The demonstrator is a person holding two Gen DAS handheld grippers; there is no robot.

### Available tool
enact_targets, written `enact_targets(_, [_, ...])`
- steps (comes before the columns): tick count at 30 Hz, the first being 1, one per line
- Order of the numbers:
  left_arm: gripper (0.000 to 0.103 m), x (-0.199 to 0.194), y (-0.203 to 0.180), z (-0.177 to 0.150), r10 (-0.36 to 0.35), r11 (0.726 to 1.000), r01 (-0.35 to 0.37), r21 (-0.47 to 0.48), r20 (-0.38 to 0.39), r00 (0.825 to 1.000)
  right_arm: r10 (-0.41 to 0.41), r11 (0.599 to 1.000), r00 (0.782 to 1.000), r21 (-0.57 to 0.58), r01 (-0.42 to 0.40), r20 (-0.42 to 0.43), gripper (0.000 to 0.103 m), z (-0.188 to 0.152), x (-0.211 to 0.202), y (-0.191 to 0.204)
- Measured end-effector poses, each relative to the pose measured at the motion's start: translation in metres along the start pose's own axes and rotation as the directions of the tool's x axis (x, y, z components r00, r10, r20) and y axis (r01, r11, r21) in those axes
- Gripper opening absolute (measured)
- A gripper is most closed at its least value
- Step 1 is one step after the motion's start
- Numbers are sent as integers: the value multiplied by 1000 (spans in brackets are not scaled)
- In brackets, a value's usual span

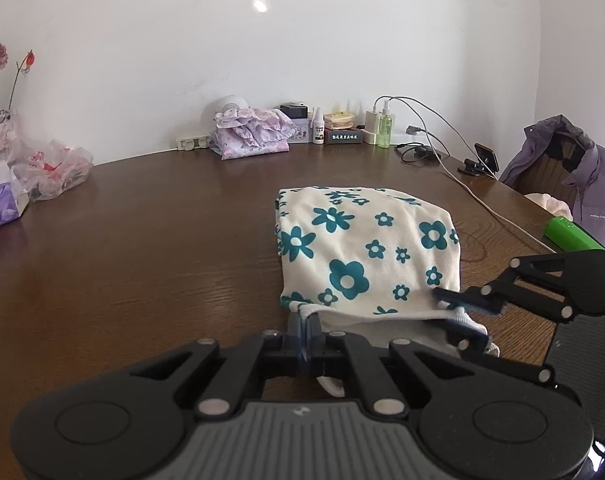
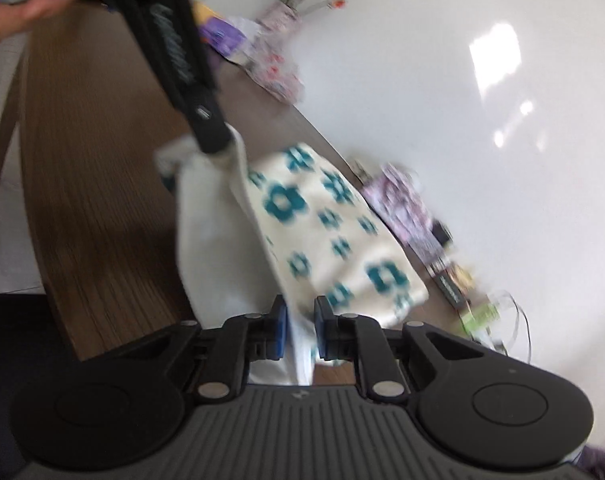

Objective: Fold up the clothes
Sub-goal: 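Grasp the garment hem with the left gripper while the right gripper grasps the hem, then lift the garment by its hem with both grippers, shaking it open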

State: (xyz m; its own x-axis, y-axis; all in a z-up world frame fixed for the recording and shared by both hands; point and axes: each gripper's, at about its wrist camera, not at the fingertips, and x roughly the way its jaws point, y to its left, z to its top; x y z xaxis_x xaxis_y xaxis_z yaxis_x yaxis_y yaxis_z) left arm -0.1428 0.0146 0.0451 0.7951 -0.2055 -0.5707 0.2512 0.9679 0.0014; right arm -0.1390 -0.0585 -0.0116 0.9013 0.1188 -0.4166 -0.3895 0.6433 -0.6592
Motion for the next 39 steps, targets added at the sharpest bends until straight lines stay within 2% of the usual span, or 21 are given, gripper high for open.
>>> enact_targets(8, [1,3,1,-6,-3,1000,3,-7,-15,1000,-55,992,996,111,62,-69,14,-23,-2,-17])
enact_targets(13, [1,4,2,-9,-6,1000,5,-21,-24,1000,-2,976,996,216,20,-85,15,-18,-12,-40])
enact_targets(15, [1,8,4,-11,1,1000,-1,-25,-34,999,11,969,996,247,10,-86,23,-21,-18,-43])
enact_targets(16, [1,10,5,-12,7,1000,-8,-23,-40,999,7,966,996,259,17,-91,34,-23,-19,-44])
enact_targets(19, [1,15,4,-15,17,1000,-18,-13,-51,999,23,949,994,314,11,-103,35,-28,-23,-50])
enact_targets(21, [1,16,3,-15,11,1000,-11,-4,-54,998,59,934,993,358,-18,-103,23,-31,-28,-56])
enact_targets(22, [1,15,3,-15,4,1000,-5,-10,-51,999,91,924,991,381,-47,-99,5,-31,-28,-60])
enact_targets(24, [1,13,2,-7,-1,1000,1,-6,-29,1000,113,902,991,426,-72,-73,2,-30,-33,-70])
enact_targets(27, [1,5,-5,23,23,999,-26,40,76,997,124,896,992,429,-111,-4,1,-14,-38,-102])
enact_targets(29, [1,-8,-13,56,31,993,-53,109,194,980,118,896,991,424,-130,55,1,4,-42,-139])
enact_targets(31, [1,-29,-14,98,19,984,-72,161,309,951,106,902,987,406,-147,122,1,30,-54,-183])
enact_targets(32, [1,-46,-12,123,-9,983,-56,176,352,936,101,907,983,391,-156,156,1,45,-64,-207])
enact_targets(36, [0,-116,4,214,-142,975,41,220,469,872,80,918,960,356,-176,268,1,100,-108,-295])
enact_targets(39, [0,-163,10,269,-187,968,60,245,536,823,83,925,941,326,-195,327,1,131,-143,-341])
